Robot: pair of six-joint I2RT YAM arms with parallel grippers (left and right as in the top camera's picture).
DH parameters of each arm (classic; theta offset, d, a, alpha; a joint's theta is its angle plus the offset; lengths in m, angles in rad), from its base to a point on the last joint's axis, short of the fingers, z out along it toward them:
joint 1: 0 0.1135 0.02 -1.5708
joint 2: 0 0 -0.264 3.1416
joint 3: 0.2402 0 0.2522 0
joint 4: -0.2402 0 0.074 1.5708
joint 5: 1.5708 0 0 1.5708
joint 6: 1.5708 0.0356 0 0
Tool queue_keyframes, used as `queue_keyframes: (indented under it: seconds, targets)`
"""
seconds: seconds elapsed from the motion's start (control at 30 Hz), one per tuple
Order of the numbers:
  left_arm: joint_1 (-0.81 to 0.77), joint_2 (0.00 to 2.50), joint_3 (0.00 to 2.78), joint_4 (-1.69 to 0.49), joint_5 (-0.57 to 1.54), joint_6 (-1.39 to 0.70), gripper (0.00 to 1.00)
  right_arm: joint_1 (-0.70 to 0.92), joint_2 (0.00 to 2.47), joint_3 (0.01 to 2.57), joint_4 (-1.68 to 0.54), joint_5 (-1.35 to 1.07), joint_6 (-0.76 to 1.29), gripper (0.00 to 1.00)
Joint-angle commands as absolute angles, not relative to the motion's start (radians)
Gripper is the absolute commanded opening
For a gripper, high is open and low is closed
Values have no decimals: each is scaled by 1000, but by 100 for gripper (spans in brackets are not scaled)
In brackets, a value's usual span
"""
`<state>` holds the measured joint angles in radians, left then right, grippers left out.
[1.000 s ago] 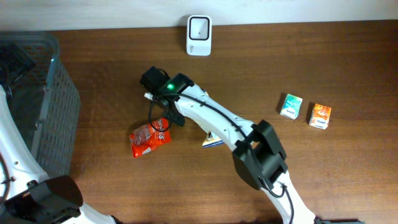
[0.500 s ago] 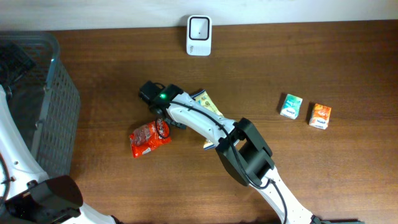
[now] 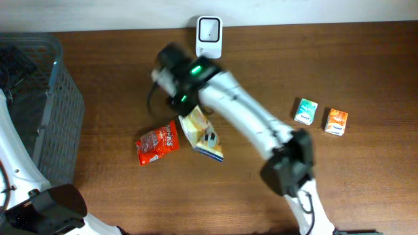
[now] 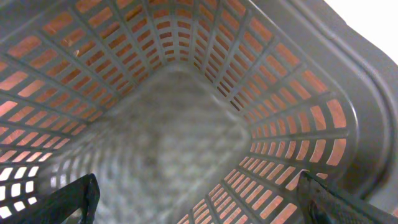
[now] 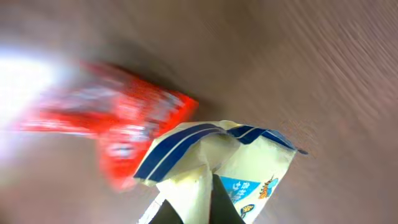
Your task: Scan the item barcode
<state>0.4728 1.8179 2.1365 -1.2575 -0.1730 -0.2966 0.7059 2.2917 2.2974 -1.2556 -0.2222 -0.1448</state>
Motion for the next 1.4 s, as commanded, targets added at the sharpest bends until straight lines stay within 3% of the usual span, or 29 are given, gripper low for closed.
queue_keyframes:
  seconds: [0.0,0.2,0.53,0.57,0.6,0.67,0.77,0.83,1.13,1.37]
  targets:
    - [474,1817,2135,-1259,-177,-306,99,530,2260,2244,-1230,-860,-138,4]
    - [474,1817,2135,-1259,-177,-306,99,495,2280,1959,-1088,-984,-149,4]
    - [474,1817,2135,-1259,-177,-306,99,455,2281,1901,-1058,-760,-148,4]
    - [474,1817,2135,-1259,-177,-306,99,442,2281,1901,-1059,-741,-139,9]
    - [474,1817,2135,-1259,-178,-306,99,434,2281,1901,-1059,-720,-124,25]
    - [474,1817,2135,-1259,-177,-306,99,409,2281,1901,-1060,-643,-87,30]
    - [474,1817,2135,-1259,-177,-306,99,370,2281,1901,-1069,-534,-53,52]
    - [474,1817,2135,-1259,-177,-306,99,334,2280,1901,-1079,-472,-43,58]
    - [474,1817,2135,-1259,-177,-306,99,221,2240,1908,-1174,-328,-56,58]
    - [474,1817,2135,-1259,-177,-306,99,287,2156,2078,-1352,-237,-70,61]
